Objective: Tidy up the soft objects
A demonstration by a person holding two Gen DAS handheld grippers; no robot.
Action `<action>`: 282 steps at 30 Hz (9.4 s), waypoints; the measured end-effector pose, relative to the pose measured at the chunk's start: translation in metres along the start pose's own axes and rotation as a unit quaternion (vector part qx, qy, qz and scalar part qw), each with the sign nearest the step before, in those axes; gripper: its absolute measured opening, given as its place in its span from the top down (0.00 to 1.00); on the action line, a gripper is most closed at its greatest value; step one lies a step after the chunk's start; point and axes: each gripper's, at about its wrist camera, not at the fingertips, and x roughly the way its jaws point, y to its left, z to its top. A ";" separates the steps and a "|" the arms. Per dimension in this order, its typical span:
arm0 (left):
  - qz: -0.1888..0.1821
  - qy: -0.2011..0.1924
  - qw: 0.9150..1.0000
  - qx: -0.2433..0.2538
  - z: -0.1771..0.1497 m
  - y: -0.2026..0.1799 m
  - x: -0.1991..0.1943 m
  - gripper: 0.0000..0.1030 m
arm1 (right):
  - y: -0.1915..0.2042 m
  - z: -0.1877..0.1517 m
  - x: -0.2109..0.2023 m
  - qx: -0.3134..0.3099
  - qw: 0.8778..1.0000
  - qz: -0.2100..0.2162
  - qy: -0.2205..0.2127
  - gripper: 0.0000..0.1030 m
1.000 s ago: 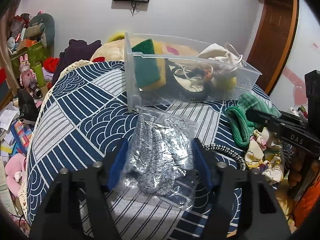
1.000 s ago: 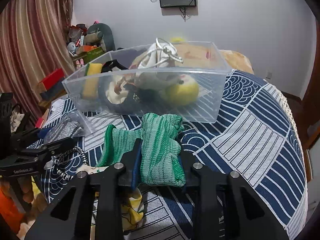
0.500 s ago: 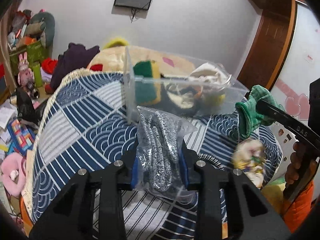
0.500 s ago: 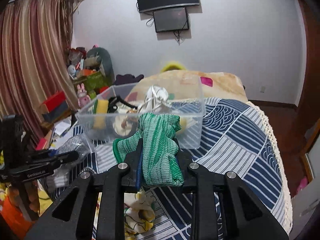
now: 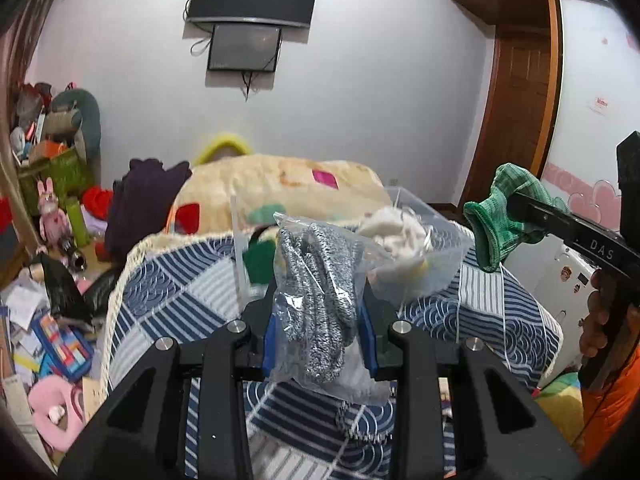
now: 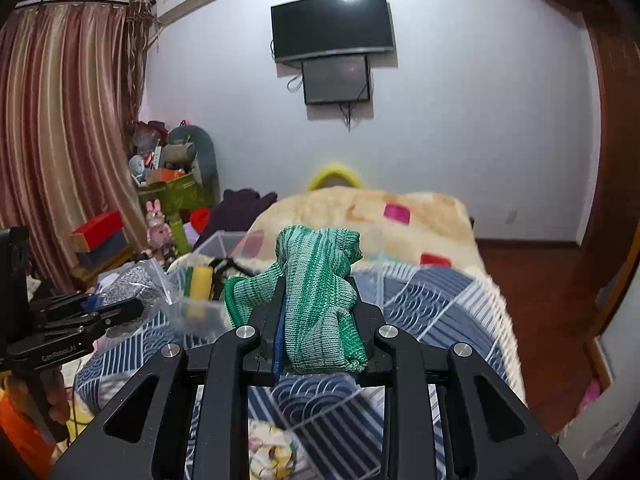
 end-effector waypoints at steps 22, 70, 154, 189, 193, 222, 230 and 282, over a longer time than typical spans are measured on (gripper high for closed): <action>0.024 0.038 0.999 -0.001 0.033 -0.012 0.095 0.68 | -0.003 0.027 0.063 -0.031 0.998 -0.052 0.019 0.78; 0.037 0.020 0.999 -0.012 -0.013 -0.014 0.007 0.09 | -0.020 -0.020 -0.010 0.006 0.999 -0.046 0.029 0.19; 0.029 0.050 0.998 0.017 -0.041 -0.005 0.019 0.94 | 0.017 -0.039 0.010 -0.036 0.998 0.021 0.046 0.83; 0.053 0.029 0.998 0.011 0.017 0.007 0.091 0.94 | 0.050 -0.012 0.115 -0.048 0.993 0.055 0.092 0.80; 0.059 0.038 0.997 0.024 0.014 0.002 0.094 0.91 | 0.053 -0.013 0.113 -0.067 0.992 0.045 0.093 0.77; 0.020 -0.057 0.998 0.031 0.024 -0.028 -0.016 0.34 | 0.036 0.018 0.019 -0.047 0.998 0.029 -0.019 0.49; 0.019 -0.077 0.996 0.029 0.012 -0.034 -0.043 0.22 | 0.034 0.015 -0.009 -0.038 0.998 0.016 -0.050 0.30; 0.034 -0.116 0.993 0.016 -0.005 -0.036 -0.069 0.00 | 0.034 -0.011 -0.037 -0.020 0.996 0.015 -0.082 0.00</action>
